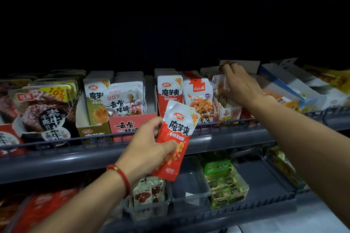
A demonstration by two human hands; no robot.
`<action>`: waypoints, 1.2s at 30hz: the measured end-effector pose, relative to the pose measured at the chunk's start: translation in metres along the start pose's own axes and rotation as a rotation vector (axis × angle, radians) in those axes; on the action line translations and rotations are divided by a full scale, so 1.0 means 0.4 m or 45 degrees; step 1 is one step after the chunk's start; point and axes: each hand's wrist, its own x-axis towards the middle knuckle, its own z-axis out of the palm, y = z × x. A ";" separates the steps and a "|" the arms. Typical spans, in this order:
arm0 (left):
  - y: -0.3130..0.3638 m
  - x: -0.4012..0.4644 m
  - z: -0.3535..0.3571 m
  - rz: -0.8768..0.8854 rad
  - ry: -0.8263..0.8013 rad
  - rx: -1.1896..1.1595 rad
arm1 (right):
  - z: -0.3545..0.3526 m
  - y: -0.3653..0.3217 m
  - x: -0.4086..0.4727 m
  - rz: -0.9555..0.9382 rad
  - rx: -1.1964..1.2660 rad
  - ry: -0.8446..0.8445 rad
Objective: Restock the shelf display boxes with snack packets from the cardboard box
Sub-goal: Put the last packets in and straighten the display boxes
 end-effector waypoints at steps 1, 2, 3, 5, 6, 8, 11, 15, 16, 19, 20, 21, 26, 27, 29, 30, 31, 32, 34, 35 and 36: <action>-0.001 0.001 0.001 -0.002 -0.002 -0.005 | -0.003 -0.001 0.001 0.008 0.004 0.019; 0.000 0.001 0.003 -0.005 -0.006 -0.007 | -0.003 -0.001 0.001 0.016 0.000 0.026; -0.001 0.001 0.005 -0.006 -0.008 -0.005 | -0.004 -0.003 0.002 0.021 -0.016 0.024; -0.003 -0.001 0.006 -0.016 -0.015 0.002 | -0.001 -0.006 0.004 0.012 -0.059 -0.002; -0.003 -0.001 0.006 -0.017 -0.017 0.002 | 0.001 -0.007 0.005 0.001 -0.070 -0.019; -0.002 0.001 0.005 -0.010 -0.017 -0.004 | 0.003 -0.010 0.008 0.000 -0.053 -0.052; 0.002 0.005 0.007 -0.009 -0.016 -0.010 | 0.006 -0.009 0.010 0.018 -0.016 -0.068; 0.001 0.005 0.010 -0.019 -0.030 -0.006 | 0.009 -0.007 0.002 0.030 0.015 -0.069; 0.000 0.004 0.010 -0.019 -0.029 -0.005 | 0.008 -0.009 -0.001 0.037 0.021 -0.072; -0.001 0.001 0.010 -0.024 -0.028 -0.017 | 0.006 -0.016 -0.017 0.065 0.068 -0.038; 0.000 -0.001 0.008 -0.027 -0.027 -0.017 | 0.002 -0.015 -0.025 0.076 0.090 -0.005; -0.002 -0.002 0.005 -0.029 -0.026 -0.012 | -0.006 -0.013 -0.037 0.086 0.105 0.029; -0.011 -0.005 -0.008 -0.062 -0.005 -0.014 | -0.033 0.009 -0.121 -0.006 0.002 0.129; -0.013 -0.006 -0.005 -0.075 -0.010 -0.014 | -0.035 0.009 -0.130 -0.013 0.016 0.086; -0.014 -0.010 0.002 -0.087 -0.020 -0.012 | -0.037 0.005 -0.133 -0.008 0.051 -0.026; -0.013 -0.012 0.004 -0.091 -0.029 -0.009 | -0.036 0.003 -0.129 0.003 0.042 -0.064; -0.013 -0.014 0.006 -0.095 -0.040 -0.008 | -0.038 0.000 -0.123 0.022 0.028 -0.093; -0.012 -0.017 0.006 -0.099 -0.050 -0.009 | -0.038 -0.003 -0.114 0.043 0.022 -0.114; -0.010 -0.019 0.006 -0.105 -0.059 -0.012 | -0.036 -0.008 -0.094 0.077 0.018 -0.152; -0.008 -0.019 0.003 -0.103 -0.057 -0.012 | -0.033 -0.010 -0.085 0.092 0.019 -0.168; -0.008 -0.017 0.000 -0.098 -0.049 -0.014 | -0.032 -0.011 -0.077 0.098 0.017 -0.171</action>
